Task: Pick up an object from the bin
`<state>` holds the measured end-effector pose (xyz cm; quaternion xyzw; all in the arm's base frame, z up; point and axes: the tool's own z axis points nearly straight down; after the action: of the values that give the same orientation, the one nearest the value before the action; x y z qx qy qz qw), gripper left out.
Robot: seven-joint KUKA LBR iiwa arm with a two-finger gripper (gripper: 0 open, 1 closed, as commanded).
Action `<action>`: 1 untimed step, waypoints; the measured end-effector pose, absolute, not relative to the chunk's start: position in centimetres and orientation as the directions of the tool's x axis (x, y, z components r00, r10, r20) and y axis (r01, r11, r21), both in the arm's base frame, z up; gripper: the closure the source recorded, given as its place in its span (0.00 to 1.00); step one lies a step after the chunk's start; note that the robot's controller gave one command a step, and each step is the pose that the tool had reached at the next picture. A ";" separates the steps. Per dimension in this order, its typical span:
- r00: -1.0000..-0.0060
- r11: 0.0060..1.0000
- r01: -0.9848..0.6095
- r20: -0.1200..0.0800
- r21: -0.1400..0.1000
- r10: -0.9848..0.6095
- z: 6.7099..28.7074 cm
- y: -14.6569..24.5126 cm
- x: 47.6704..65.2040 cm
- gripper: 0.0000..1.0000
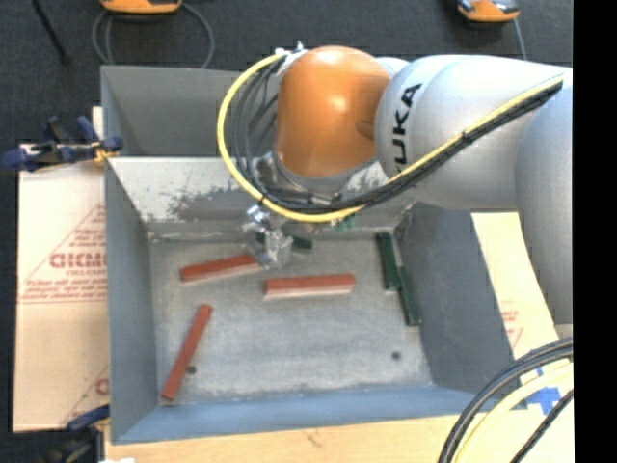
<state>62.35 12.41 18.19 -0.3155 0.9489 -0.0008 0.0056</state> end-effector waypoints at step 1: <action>-0.803 0.803 -0.596 -0.006 0.000 -0.596 17.9 12.5 62.2 0.00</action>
Offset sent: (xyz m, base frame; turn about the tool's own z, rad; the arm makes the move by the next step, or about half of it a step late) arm 0.0000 0.0000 0.0000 0.0000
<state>62.22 12.48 17.94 -0.3140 0.9494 0.0009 0.0031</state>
